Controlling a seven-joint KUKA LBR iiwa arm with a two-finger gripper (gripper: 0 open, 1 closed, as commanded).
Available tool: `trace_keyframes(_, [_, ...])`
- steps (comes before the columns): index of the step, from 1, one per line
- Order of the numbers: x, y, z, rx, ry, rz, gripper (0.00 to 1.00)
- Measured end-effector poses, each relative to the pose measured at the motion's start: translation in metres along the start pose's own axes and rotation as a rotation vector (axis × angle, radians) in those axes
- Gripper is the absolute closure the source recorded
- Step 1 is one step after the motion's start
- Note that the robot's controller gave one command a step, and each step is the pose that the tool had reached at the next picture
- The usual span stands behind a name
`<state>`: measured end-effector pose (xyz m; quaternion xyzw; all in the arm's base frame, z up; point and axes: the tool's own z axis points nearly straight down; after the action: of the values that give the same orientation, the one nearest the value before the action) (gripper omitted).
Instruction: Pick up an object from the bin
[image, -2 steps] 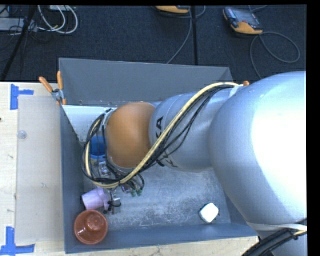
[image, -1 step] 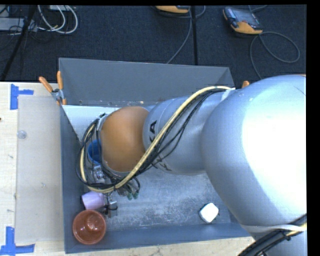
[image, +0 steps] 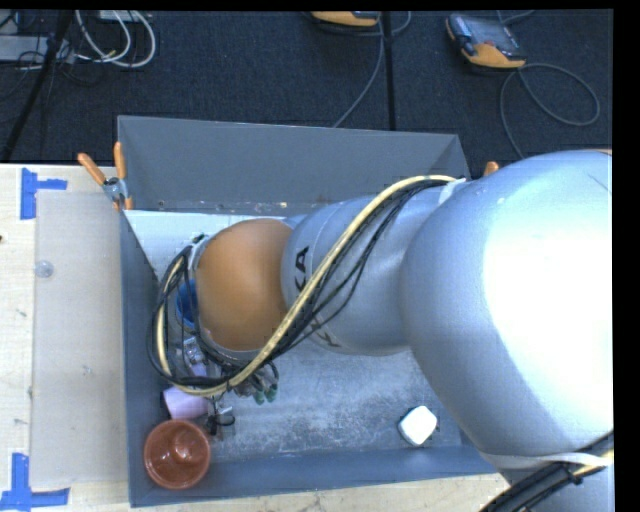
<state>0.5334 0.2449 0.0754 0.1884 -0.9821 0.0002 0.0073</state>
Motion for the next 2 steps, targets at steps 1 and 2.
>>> trace_keyframes(1, [0.0045,0.0015,0.0036,0.000,0.003,0.003,0.00])
trace_keyframes(2, [0.0011,0.0022,0.0050,-0.001,0.001,-0.132,0.00])
